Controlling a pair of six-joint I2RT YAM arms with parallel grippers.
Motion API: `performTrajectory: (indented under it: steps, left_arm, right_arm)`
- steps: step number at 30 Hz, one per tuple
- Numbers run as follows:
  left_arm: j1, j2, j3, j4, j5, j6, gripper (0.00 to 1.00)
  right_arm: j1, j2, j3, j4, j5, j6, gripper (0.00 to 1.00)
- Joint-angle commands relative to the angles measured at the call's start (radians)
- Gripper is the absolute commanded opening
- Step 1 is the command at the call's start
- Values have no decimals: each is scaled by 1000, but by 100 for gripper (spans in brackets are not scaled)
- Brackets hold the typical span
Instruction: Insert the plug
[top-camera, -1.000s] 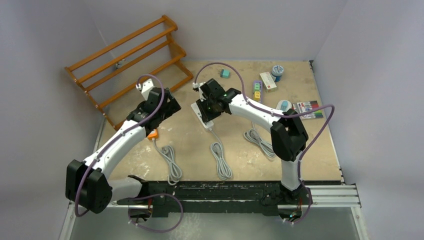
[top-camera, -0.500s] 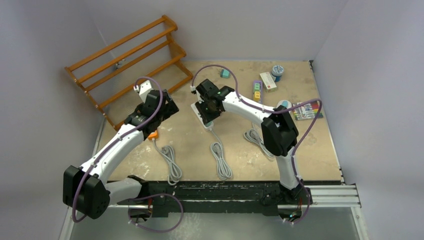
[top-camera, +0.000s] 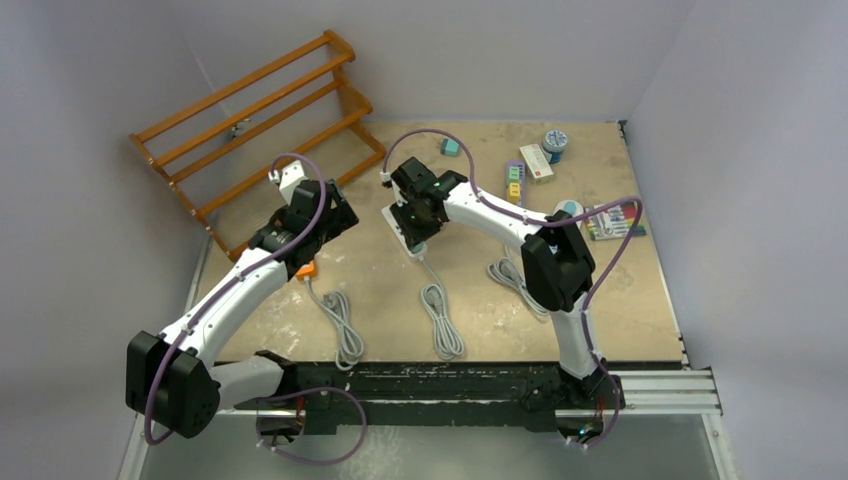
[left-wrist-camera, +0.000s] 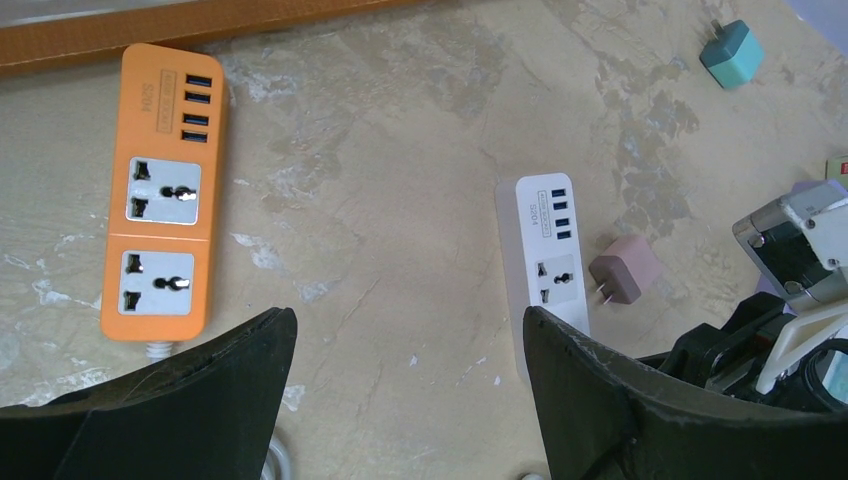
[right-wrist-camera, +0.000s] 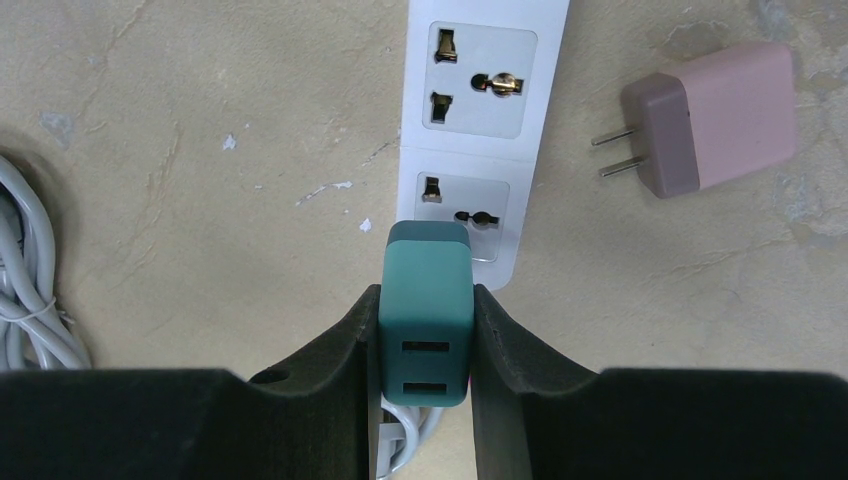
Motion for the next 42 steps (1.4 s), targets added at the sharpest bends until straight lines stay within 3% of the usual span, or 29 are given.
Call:
performTrajectory:
  steps: [1,32,42]
  left_arm:
    - [7,-17,-4,29,5,10,82]
    - [12,-9,-12,42,47,4,82]
    - [11,-12,-15,47,66,0,82]
  right_arm:
    - [-1,20,52,-15,10,-4,0]
    - [-1,65,70,-24,19,16,0]
    - [6,144,58,-153,194,10,0]
